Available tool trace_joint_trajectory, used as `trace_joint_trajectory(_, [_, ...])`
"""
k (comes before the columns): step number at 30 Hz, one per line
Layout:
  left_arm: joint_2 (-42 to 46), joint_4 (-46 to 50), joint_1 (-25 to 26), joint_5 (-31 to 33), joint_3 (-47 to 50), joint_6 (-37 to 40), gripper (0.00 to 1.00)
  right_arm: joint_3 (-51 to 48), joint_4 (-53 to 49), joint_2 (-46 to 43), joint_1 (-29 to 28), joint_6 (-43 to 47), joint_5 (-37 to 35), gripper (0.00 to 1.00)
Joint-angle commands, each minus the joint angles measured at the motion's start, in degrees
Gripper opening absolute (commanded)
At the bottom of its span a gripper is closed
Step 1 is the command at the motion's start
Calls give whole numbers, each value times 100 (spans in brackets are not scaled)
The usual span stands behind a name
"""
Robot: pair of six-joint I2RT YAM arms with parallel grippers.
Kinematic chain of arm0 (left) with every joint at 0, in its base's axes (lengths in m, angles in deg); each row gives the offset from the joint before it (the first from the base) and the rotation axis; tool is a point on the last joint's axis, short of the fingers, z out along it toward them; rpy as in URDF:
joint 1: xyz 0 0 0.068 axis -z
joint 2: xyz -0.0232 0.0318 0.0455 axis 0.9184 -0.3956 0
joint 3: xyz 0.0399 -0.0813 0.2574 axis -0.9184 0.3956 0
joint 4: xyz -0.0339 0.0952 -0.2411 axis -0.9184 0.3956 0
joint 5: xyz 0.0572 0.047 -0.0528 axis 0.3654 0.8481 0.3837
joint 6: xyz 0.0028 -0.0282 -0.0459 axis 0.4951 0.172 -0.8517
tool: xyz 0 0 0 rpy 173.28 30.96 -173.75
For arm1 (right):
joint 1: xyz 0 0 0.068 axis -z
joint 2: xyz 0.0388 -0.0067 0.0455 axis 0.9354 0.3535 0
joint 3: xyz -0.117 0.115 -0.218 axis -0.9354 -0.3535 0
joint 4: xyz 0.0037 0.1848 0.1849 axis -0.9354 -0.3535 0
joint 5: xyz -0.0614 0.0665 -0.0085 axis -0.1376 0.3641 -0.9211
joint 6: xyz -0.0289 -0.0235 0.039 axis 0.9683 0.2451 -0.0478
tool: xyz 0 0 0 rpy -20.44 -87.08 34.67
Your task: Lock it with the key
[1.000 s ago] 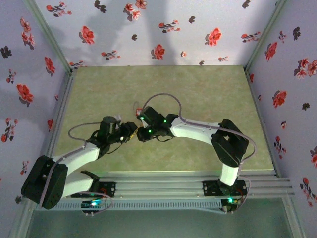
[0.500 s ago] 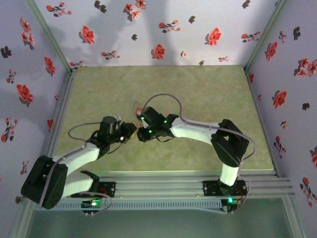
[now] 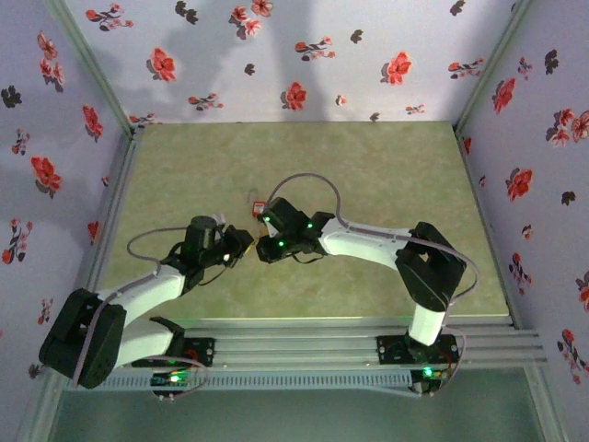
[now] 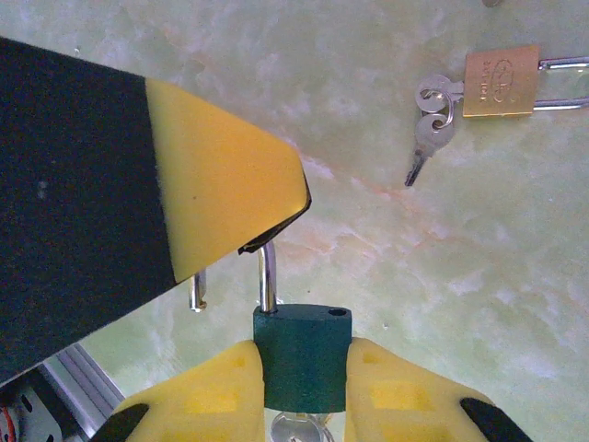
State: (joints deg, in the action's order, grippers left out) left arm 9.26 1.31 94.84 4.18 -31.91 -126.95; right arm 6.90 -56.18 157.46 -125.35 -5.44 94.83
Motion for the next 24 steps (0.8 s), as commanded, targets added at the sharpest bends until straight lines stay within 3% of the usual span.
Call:
trace_joint_trajectory(1, [35, 49, 34, -54, 3, 37, 0, -61, 54, -211, 29, -101, 48, 23])
trace_joint_trajectory(14, [36, 557, 31, -15, -267, 208, 0, -172, 3, -374, 10, -29, 56, 42])
trace_joint_trajectory(24, [9, 701, 33, -15, -360, 257, 0, -221, 244, -238, -80, -84, 137, 41])
